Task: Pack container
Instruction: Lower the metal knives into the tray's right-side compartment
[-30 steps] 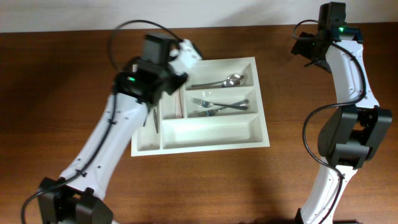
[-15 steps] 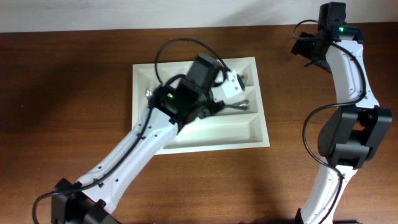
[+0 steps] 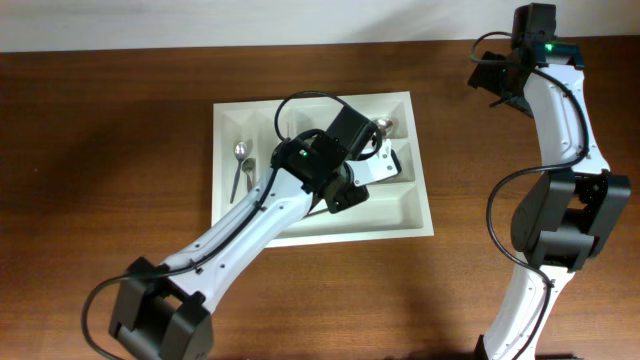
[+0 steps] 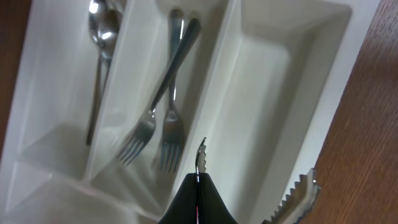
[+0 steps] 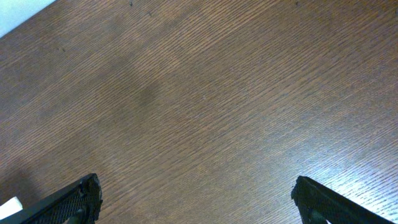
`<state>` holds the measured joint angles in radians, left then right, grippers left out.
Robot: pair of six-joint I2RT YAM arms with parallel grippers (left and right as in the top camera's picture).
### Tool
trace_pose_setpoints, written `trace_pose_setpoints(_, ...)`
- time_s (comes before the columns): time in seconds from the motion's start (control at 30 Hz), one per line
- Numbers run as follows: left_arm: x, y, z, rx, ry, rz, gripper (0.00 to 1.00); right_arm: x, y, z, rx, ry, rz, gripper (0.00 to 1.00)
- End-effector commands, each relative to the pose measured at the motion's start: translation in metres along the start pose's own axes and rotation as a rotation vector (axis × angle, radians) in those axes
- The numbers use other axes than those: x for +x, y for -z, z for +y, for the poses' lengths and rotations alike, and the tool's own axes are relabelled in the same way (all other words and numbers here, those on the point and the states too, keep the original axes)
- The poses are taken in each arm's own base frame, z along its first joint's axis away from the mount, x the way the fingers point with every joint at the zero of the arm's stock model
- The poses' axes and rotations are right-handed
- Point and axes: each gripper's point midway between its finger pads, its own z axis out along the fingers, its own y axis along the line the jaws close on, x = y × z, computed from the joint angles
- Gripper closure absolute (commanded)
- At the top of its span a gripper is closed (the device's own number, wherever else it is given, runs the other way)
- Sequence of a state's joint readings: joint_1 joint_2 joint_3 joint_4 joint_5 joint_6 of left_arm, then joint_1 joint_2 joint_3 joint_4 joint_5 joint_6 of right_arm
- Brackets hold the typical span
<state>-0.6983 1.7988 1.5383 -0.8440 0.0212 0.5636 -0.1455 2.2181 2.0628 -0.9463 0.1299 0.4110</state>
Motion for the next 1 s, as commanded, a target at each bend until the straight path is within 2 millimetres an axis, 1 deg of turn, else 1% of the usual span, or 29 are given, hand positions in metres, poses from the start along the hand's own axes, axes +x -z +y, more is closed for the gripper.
trace_pose_setpoints(0.0,-0.003,-0.012,-0.003,0.030,-0.007,-0.001,0.98,-0.003,-0.002,0.001,0.000,-0.003,-0.004,0.01)
trace_pose_setpoints(0.1,0.000,-0.023,-0.005,0.044,-0.062,0.016,0.98,-0.003,-0.002,0.001,0.000,-0.003,-0.004,0.01)
trace_pose_setpoints(0.2,0.002,-0.031,-0.006,0.054,-0.114,0.027,0.99,-0.003,-0.002,0.001,0.000,-0.003,-0.004,0.01)
trace_pose_setpoints(0.3,0.004,-0.038,-0.008,0.063,-0.148,0.038,0.98,-0.003,-0.002,0.001,0.000,-0.003,-0.004,0.01)
trace_pose_setpoints(0.53,0.002,-0.053,-0.006,0.059,-0.147,0.034,0.98,-0.003,-0.002,0.001,0.000,-0.003,-0.004,0.01)
trace_pose_setpoints(0.57,0.002,-0.054,-0.006,0.060,-0.148,0.033,0.92,-0.003,-0.002,0.001,0.000,-0.003,-0.004,0.01)
trace_pose_setpoints(0.6,0.002,-0.056,-0.005,0.058,-0.147,0.032,0.82,-0.003,-0.002,0.001,0.001,-0.003,-0.004,0.01)
trace_pose_setpoints(0.63,0.002,-0.057,-0.005,0.059,-0.147,0.033,0.73,-0.003,-0.002,0.001,0.000,-0.003,-0.004,0.01)
trace_pose_setpoints(0.73,0.001,-0.059,-0.005,0.058,-0.147,0.032,0.69,-0.003,-0.002,0.001,0.000,-0.003,-0.004,0.01)
trace_pose_setpoints(0.83,0.000,-0.061,-0.004,0.054,-0.148,0.026,0.68,-0.003,-0.002,0.001,0.000,-0.003,-0.004,0.01)
trace_pose_setpoints(0.87,-0.002,-0.061,-0.003,0.049,-0.148,0.020,0.67,-0.003,-0.002,0.001,0.001,-0.003,-0.004,0.01)
trace_pose_setpoints(0.93,-0.006,-0.061,0.001,0.032,-0.148,0.006,0.63,-0.003,-0.002,0.001,0.000,-0.003,-0.004,0.01)
trace_pose_setpoints(0.97,-0.008,-0.061,0.004,0.019,-0.144,0.000,0.63,-0.003,-0.002,0.001,0.000,-0.003,-0.004,0.01)
